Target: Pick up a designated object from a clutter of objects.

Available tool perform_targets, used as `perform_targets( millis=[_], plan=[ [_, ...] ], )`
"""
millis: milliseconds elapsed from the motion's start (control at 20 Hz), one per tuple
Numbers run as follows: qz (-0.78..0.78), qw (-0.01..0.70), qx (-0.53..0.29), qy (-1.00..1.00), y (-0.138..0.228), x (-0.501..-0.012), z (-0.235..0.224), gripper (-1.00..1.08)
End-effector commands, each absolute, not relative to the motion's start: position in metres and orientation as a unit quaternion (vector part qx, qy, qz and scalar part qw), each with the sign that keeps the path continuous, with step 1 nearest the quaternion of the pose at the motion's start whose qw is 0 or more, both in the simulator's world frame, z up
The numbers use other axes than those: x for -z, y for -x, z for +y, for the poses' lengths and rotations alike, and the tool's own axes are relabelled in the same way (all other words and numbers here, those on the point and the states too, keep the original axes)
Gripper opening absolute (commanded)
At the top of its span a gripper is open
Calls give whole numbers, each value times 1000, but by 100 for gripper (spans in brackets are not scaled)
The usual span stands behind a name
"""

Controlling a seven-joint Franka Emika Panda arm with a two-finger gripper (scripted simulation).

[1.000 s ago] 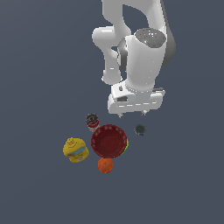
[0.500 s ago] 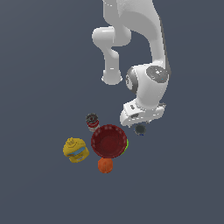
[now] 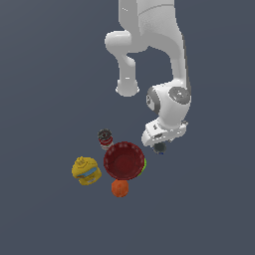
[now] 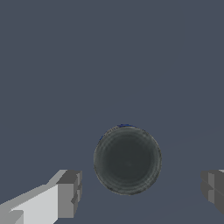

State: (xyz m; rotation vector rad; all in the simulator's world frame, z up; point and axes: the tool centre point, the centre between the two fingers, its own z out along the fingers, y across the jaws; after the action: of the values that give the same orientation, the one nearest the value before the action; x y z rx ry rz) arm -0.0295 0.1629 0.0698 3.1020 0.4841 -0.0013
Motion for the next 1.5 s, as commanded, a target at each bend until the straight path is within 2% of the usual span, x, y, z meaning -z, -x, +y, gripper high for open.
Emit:
perform_targets(
  millis=[0,350,1100,1150,1450],
  plan=[
    [157,0,0,-988,32,-65,166,100],
    [157,0,1,-988,32,-60,165,100],
    [158,0,0,-988,33,-13,166,100],
    [158,0,0,-988,33,-13,166,-100],
    [158,0,0,-988,33,-13,166,-100]
  ],
)
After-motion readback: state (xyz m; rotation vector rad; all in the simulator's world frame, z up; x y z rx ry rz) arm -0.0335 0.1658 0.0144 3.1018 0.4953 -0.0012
